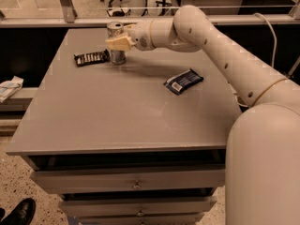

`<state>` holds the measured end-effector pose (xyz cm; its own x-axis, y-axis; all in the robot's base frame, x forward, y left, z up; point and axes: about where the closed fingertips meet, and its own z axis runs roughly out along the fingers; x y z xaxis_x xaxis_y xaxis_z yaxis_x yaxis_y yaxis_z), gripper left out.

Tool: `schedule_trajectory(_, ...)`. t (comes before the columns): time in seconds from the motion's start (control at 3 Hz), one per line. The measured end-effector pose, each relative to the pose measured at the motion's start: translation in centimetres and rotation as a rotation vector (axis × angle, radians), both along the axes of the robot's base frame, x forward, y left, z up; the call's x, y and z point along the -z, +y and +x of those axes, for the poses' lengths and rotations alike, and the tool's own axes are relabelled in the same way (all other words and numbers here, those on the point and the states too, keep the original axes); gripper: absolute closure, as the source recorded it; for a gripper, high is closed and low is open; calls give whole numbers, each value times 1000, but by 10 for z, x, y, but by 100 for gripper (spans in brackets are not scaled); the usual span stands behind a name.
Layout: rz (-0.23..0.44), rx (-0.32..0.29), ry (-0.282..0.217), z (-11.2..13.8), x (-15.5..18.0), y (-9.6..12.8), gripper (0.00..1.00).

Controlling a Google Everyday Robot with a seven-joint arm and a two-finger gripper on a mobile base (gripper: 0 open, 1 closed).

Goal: Move redbull can near rxbar chocolate

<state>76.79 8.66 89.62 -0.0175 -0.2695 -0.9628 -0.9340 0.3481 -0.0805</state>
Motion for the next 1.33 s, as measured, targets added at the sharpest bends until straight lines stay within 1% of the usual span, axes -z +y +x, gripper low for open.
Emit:
schedule_trajectory(0.33,1,-2,17,1,4,1,18)
schedule_trajectory(0.67,11,8,32,-2,8,-5,0)
schedule_trajectory(1.0,14,44,23,-8,4,-25,0)
schedule_trajectory(1.33,6,164,-26,-24,-14,-101,0)
